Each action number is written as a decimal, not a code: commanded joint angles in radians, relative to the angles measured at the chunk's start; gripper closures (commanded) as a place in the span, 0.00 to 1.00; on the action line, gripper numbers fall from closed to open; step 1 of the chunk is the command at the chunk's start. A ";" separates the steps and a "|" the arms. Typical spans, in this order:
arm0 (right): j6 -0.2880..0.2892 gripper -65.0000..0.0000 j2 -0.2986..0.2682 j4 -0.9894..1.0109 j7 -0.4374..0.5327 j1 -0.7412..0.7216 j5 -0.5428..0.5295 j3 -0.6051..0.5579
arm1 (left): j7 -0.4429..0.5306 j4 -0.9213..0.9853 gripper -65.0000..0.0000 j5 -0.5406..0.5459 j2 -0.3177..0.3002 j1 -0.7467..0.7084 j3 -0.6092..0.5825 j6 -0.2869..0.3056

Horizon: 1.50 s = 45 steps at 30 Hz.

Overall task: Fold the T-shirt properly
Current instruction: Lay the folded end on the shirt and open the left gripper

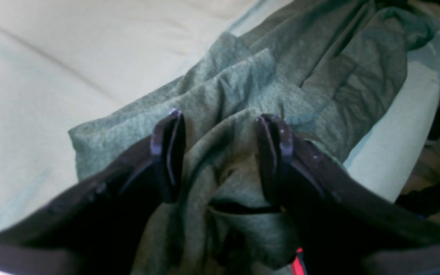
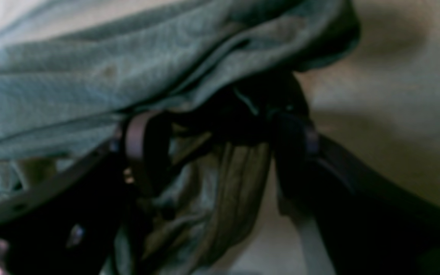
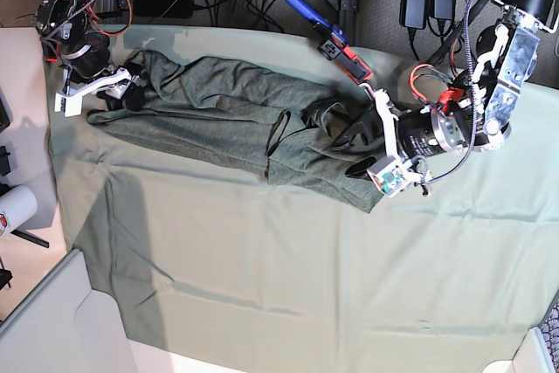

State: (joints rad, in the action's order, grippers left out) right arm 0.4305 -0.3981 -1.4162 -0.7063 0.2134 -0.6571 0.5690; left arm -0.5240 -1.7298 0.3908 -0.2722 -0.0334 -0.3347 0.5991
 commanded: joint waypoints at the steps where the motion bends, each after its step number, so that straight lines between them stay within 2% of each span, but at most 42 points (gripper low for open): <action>1: 0.012 0.34 -0.014 0.016 -0.020 -0.002 -0.006 0.003 | 0.023 -0.019 0.49 0.017 -0.003 0.013 0.010 0.012; 15: 0.015 0.34 0.081 -0.014 -0.047 -0.002 -0.046 -0.050 | 0.022 -0.019 0.49 0.039 -0.047 0.013 0.036 0.015; 28: 0.015 0.35 0.121 -0.037 -0.040 -0.003 -0.040 -0.054 | 0.019 -0.019 0.49 0.040 -0.047 0.014 0.036 0.015; 30: 0.015 0.46 0.121 -0.037 -0.022 -0.002 -0.037 -0.054 | 0.019 -0.019 0.49 0.040 -0.047 0.013 0.036 0.015; 35: 0.015 0.97 0.121 -0.037 0.033 -0.007 0.017 -0.054 | 0.019 -0.019 0.49 0.080 -0.047 0.014 0.048 0.018; 39: 0.015 1.00 0.117 -0.037 0.037 -0.031 0.075 -0.050 | 0.018 -0.019 0.49 0.158 -0.047 0.013 0.126 0.076; 42: 0.015 1.00 0.107 -0.040 0.037 -0.043 0.074 -0.041 | 0.018 -0.019 0.49 0.193 -0.049 0.013 0.214 0.079; 45: 0.015 1.00 0.107 -0.077 0.028 -0.047 0.072 -0.031 | 0.018 -0.019 0.49 0.200 -0.079 0.013 0.286 0.079</action>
State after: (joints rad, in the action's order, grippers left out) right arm 0.4446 -0.2768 -1.4769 -0.6777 0.1719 -0.5858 0.5308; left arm -0.5289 -1.7298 0.5709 -0.3431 -0.0357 -0.0540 0.6670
